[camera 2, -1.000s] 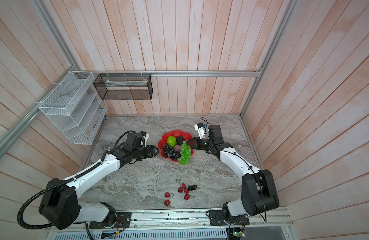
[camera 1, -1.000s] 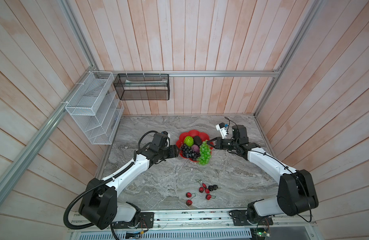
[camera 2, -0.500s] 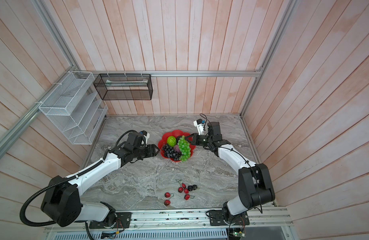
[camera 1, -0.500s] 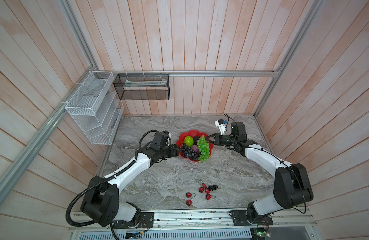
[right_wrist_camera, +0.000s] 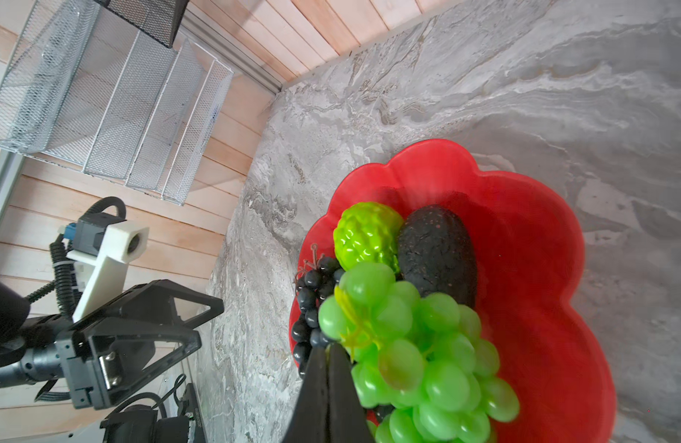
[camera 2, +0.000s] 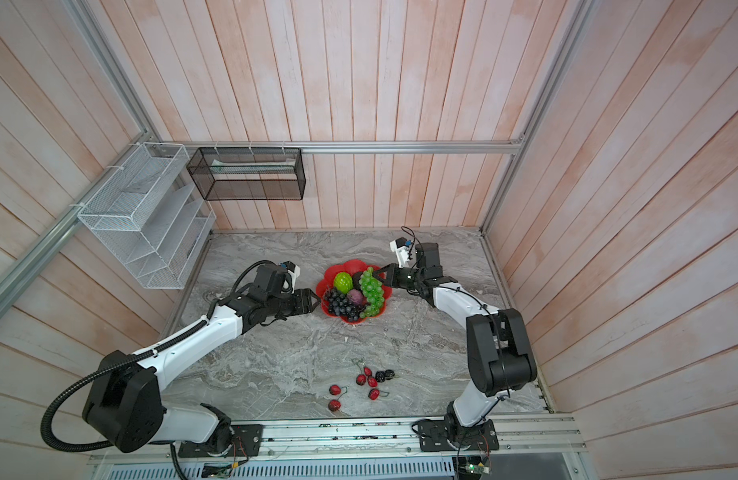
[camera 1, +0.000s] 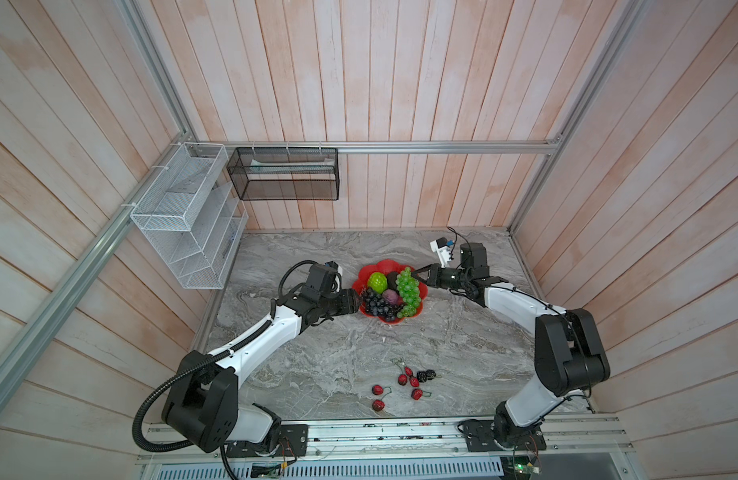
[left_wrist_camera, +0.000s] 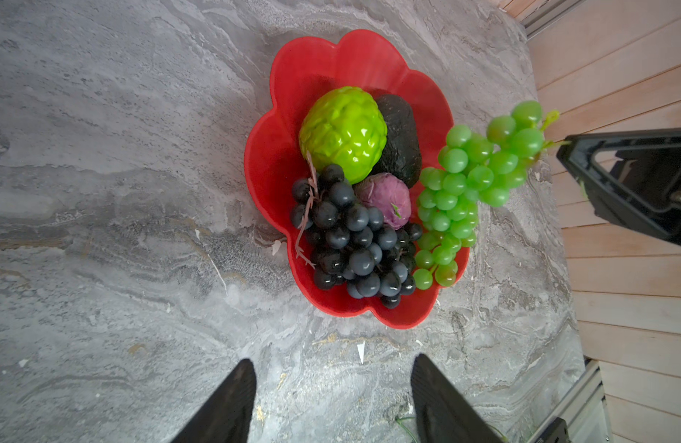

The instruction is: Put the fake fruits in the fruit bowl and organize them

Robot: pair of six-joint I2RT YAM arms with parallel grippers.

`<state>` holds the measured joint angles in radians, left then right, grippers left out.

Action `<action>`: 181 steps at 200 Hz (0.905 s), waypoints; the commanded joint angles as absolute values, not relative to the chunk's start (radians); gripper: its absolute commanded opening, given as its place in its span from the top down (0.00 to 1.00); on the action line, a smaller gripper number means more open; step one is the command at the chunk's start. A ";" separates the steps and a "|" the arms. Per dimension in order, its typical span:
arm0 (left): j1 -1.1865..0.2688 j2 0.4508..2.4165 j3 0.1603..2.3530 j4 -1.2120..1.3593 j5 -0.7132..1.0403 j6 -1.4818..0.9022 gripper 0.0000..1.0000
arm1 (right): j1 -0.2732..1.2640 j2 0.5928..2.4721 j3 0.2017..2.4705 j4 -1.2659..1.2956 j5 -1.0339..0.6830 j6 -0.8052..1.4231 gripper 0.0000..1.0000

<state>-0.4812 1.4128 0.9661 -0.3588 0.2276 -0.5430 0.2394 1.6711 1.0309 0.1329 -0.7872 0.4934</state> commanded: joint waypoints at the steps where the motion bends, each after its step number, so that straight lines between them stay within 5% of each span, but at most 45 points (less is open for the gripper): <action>1: -0.486 1.420 0.986 -0.341 0.235 -0.539 0.33 | 0.230 1.695 1.045 0.184 -0.802 0.477 1.00; 93: -0.486 1.425 0.987 -0.343 0.239 -0.539 0.33 | 0.227 1.808 1.107 0.161 -0.744 0.421 1.00; 160: -0.486 1.416 0.990 -0.360 0.244 -0.545 0.33 | 0.235 1.769 1.133 0.037 -0.601 0.287 0.72; 181: -0.489 1.399 0.981 -0.368 0.244 -0.551 0.33 | 0.242 1.743 1.125 0.004 -0.543 0.241 0.71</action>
